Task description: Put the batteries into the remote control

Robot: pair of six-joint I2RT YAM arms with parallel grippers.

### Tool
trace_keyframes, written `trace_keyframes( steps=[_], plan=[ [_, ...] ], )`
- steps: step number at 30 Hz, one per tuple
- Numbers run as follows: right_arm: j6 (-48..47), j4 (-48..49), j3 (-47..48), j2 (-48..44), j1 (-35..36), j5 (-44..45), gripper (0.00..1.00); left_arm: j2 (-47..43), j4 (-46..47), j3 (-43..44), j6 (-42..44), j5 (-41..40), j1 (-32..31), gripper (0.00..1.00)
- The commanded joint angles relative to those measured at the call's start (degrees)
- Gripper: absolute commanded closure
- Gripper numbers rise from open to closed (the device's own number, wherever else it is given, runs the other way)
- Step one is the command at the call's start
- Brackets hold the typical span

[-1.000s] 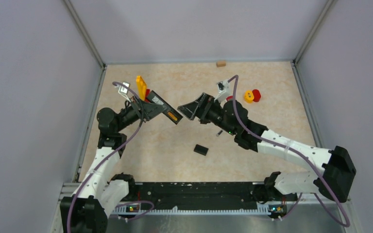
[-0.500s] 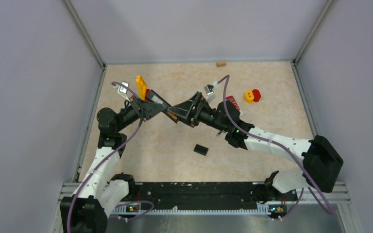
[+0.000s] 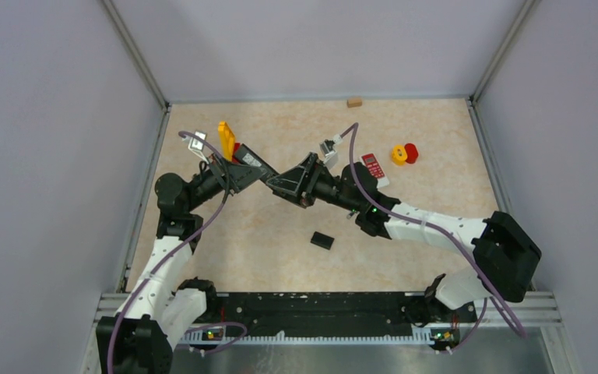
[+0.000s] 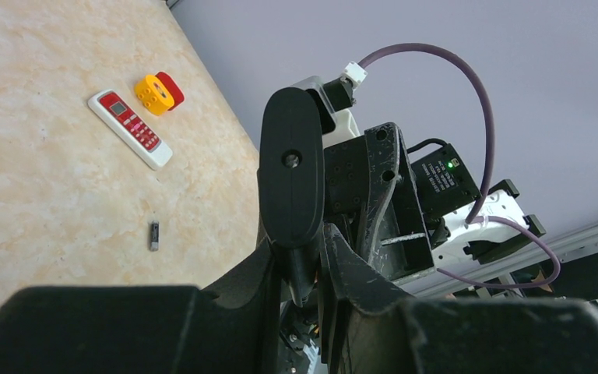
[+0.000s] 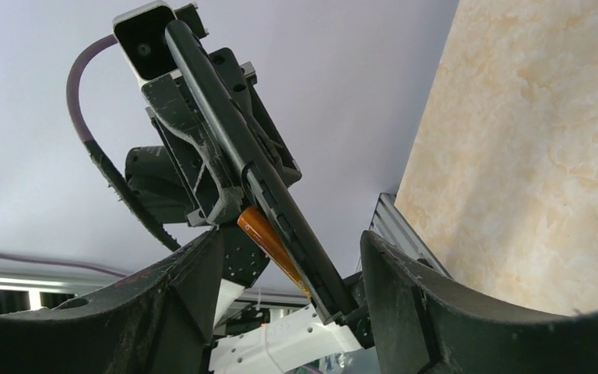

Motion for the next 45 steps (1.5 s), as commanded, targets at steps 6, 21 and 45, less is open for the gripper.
trace_keyframes(
  steps=[6, 21, 45],
  plan=[
    [0.90, 4.49, 3.97, 1.71, -0.27, -1.26, 0.34, -2.10, 3.55, 0.53, 1.95, 1.50, -0.15, 1.00],
    [1.72, 4.75, 4.47, 2.34, -0.47, -1.52, 0.42, -2.73, 4.85, 0.44, 2.54, 2.22, -0.32, 1.00],
    [2.36, 10.03, 1.11, 2.50, -1.09, -2.36, 0.64, -2.96, 5.11, 0.38, 0.26, 0.39, -0.37, 1.00]
  ],
)
